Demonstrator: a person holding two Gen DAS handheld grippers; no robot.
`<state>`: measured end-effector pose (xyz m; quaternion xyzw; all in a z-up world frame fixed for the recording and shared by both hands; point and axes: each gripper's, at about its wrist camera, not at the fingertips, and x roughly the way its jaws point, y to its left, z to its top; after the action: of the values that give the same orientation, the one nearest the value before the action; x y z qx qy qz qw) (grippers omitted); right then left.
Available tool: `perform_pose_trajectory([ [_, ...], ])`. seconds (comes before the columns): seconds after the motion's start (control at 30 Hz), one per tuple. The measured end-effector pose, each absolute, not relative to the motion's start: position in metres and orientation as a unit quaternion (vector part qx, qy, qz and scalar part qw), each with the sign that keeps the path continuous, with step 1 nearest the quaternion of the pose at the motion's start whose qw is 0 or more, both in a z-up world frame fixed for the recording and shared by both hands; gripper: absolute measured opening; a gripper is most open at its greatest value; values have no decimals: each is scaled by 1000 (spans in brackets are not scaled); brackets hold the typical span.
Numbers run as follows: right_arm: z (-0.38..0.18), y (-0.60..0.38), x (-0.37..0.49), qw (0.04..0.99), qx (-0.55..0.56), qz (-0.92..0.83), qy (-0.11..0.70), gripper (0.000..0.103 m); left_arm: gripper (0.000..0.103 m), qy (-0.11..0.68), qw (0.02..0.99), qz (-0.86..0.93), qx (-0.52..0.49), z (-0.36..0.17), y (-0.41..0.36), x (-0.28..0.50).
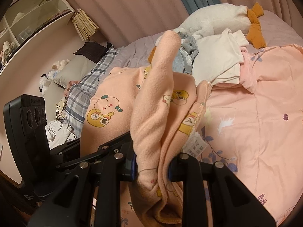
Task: Fold small clothes
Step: 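Hold the lifted folded shirt up with both grippers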
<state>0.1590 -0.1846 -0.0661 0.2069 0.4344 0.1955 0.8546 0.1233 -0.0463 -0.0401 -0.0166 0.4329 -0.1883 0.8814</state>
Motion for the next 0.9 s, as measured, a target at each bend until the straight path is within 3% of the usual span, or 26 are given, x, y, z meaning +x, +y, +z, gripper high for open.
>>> perform_pose_trajectory([
  [0.9, -68, -180, 165, 849, 214, 212, 434, 25, 24, 433, 883, -181, -21, -44, -40, 129],
])
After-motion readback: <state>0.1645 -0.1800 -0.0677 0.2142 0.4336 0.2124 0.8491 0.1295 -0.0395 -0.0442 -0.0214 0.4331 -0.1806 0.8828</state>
